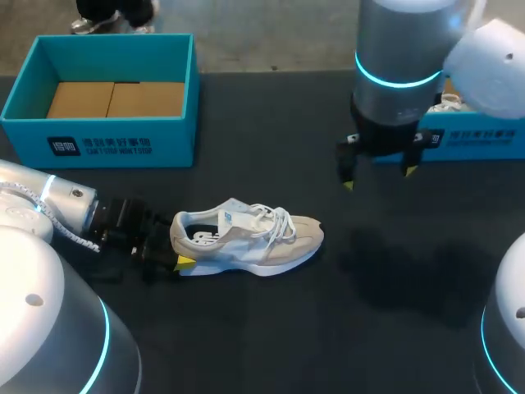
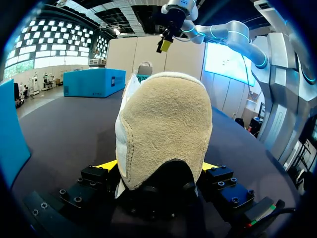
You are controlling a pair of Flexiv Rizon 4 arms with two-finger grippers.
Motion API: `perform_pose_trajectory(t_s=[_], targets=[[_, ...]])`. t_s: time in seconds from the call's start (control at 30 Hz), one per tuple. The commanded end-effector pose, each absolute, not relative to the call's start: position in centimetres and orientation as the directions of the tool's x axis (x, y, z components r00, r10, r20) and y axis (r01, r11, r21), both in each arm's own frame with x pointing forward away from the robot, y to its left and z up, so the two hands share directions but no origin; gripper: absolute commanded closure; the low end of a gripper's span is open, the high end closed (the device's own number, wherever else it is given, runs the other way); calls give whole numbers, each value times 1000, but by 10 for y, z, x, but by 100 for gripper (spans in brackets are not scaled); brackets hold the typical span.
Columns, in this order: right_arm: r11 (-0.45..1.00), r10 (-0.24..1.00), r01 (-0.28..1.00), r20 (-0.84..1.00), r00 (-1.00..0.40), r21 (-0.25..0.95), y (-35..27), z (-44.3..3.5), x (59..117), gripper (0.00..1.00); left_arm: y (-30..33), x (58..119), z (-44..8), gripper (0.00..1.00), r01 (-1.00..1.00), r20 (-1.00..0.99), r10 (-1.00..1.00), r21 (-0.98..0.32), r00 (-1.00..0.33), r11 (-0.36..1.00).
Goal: Take the shoe out of the shoebox, open the shoe tongue, remove and reinsert the insole, then place the shoe into the shoebox
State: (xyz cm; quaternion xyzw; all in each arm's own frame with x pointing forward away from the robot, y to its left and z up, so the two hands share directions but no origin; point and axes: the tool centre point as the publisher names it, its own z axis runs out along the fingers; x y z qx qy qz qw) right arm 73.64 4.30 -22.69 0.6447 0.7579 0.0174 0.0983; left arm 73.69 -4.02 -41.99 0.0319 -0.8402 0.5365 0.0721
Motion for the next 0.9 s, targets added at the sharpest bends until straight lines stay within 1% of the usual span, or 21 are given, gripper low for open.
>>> perform_pose_trajectory(t_s=[0.03, 0.47, 0.8, 0.9], targets=[[168, 980, 975, -130, -149, 149, 45, -228, 738, 0, -41, 738, -421, 100, -131, 155, 23, -897, -988, 422], [168, 980, 975, -130, -149, 149, 45, -228, 738, 0, -41, 738, -421, 100, -131, 155, 23, -897, -988, 422], [134, 975, 979, -196, -102, 156, 108, -217, 739, 0, -41, 738, -421, 100, -131, 155, 23, -897, -988, 422], [111, 973, 985, -218, -79, 136, 124, -215, 738, 0, -41, 738, -421, 100, -131, 155, 23, -897, -988, 422]])
